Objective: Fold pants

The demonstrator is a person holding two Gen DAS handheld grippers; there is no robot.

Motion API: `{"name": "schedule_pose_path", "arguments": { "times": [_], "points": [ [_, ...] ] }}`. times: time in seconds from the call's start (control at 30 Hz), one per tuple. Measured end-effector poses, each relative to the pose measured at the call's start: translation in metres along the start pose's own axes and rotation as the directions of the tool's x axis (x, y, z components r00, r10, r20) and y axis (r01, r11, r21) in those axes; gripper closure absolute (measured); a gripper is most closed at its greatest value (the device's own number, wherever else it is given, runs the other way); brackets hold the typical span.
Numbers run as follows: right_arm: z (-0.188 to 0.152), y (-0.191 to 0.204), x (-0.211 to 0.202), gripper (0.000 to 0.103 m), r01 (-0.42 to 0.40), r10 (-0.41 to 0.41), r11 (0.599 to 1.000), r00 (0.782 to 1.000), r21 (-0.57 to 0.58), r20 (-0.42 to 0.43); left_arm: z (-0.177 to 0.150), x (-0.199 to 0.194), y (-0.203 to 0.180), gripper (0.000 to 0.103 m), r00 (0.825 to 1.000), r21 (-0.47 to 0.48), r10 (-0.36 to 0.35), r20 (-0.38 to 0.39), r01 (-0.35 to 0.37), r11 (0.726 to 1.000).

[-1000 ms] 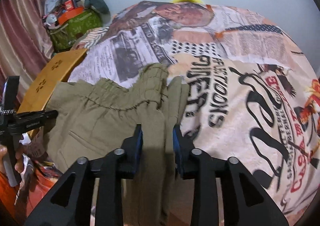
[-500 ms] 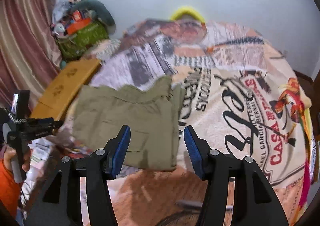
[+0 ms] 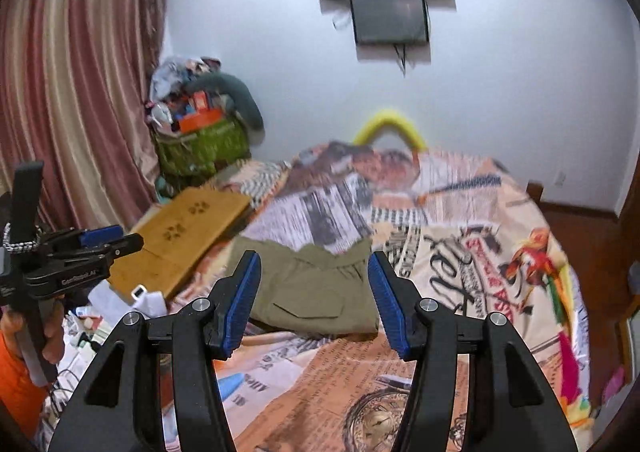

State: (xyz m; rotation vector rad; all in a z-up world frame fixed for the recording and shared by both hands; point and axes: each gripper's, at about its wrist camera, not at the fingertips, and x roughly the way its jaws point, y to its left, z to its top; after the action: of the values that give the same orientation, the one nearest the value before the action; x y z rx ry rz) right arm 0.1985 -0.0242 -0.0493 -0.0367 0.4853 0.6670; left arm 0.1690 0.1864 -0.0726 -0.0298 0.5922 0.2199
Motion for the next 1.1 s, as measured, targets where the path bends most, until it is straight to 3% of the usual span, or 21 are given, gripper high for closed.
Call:
{"name": "schedule_pose_path", "arguments": {
  "times": [0.23, 0.43, 0.5, 0.7, 0.83, 0.97, 1.1],
  "points": [
    [-0.003, 0.021, -0.064, 0.051, -0.031, 0.031, 1.000, 0.987, -0.001, 0.155, -0.005, -0.092, -0.018, 0.055, 0.983, 0.000, -0.030, 0.180, 0.031, 1.000],
    [-0.007, 0.043, -0.112, 0.051, -0.041, 0.050, 0.998, 0.965, -0.039, 0.258, -0.016, -0.146, -0.029, 0.050, 0.960, 0.006, -0.018, 0.278, 0.017, 1.000],
    [-0.010, 0.048, -0.127, 0.051, -0.050, 0.060, 0.998, 0.956, -0.040, 0.288, -0.020, -0.161, -0.032, 0.038, 0.949, 0.002, -0.014, 0.314, 0.015, 1.000],
    [-0.019, 0.053, -0.143, 0.049, -0.019, 0.034, 0.999, 0.948, -0.050, 0.315, -0.030, -0.194, -0.041, 0.020, 0.915, 0.013, -0.004, 0.402, -0.001, 1.000],
    [-0.021, 0.055, -0.149, 0.020, 0.030, -0.015, 0.999, 0.940, -0.040, 0.342, -0.034, -0.203, -0.044, 0.011, 0.904, 0.009, -0.007, 0.427, 0.004, 1.000],
    [-0.020, 0.056, -0.154, 0.012, 0.049, -0.032, 0.998, 0.936, -0.037, 0.351, -0.036, -0.207, -0.045, 0.001, 0.900, 0.004, -0.016, 0.436, 0.016, 1.000],
    [-0.021, 0.057, -0.157, 0.000, 0.060, -0.043, 0.998, 0.930, -0.036, 0.364, -0.037, -0.205, -0.046, 0.000, 0.904, 0.002, -0.018, 0.428, 0.019, 1.000]
  ]
}}
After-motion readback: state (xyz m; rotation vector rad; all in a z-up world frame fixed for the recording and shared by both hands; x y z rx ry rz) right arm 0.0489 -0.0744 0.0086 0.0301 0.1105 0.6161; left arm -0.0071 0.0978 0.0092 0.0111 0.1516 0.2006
